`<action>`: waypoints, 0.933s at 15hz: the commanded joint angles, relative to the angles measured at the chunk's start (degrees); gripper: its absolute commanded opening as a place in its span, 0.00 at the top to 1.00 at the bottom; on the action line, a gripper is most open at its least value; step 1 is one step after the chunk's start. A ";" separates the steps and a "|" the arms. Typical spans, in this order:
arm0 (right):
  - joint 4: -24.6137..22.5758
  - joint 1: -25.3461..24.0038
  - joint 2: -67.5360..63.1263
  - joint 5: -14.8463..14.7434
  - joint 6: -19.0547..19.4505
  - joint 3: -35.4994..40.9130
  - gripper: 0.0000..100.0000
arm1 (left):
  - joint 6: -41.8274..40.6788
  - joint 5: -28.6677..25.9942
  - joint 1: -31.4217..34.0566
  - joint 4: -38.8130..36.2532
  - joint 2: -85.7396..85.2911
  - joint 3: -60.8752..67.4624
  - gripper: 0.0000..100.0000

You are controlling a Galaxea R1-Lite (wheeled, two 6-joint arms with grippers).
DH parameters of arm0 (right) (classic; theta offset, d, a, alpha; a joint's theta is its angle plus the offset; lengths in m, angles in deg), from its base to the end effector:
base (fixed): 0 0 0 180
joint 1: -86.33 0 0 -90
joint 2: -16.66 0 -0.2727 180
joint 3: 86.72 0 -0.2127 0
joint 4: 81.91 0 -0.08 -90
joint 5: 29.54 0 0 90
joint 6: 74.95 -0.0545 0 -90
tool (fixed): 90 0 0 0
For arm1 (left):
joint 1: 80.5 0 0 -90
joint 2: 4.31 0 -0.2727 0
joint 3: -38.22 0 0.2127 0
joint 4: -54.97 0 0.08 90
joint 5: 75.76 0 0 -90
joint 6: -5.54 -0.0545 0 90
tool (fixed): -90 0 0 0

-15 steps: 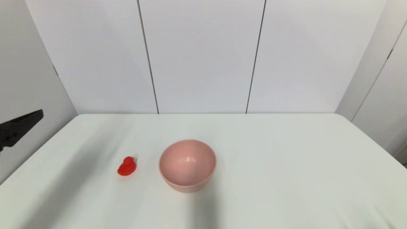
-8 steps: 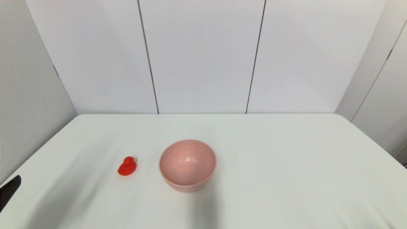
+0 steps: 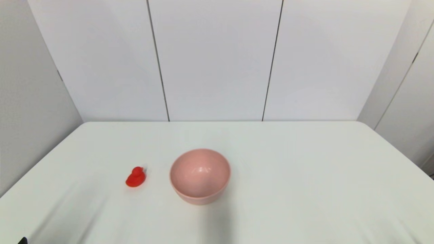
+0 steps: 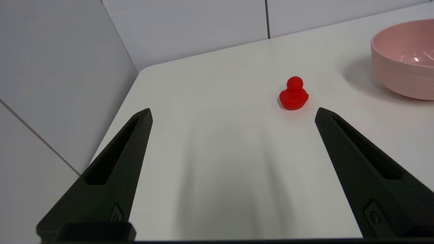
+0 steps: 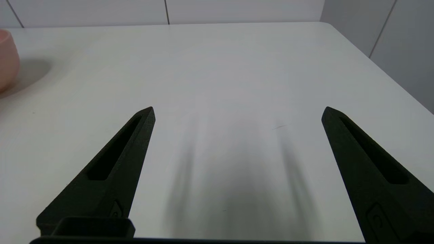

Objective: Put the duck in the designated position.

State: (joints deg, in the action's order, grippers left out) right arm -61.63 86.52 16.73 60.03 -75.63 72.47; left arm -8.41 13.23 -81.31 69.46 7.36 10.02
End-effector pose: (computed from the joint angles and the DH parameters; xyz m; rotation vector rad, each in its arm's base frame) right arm 0.0605 -0.0006 0.0769 0.0119 -0.0105 -0.0108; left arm 0.0712 -0.0020 0.1205 0.2435 -0.0393 -0.0273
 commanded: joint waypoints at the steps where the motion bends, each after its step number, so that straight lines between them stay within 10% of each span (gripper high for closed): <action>1: -0.02 -0.01 -0.07 0.00 0.07 -0.06 0.00 | 0.06 -0.04 0.55 -0.20 -7.99 5.30 0.00; 14: -0.02 -0.01 -0.07 0.00 -0.02 0.02 0.00 | 2.34 -2.77 0.64 6.83 -11.77 7.24 0.00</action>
State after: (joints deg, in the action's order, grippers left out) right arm -61.63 86.52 16.73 60.05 -75.63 72.47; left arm -6.50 10.39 -80.68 76.29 -4.34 17.32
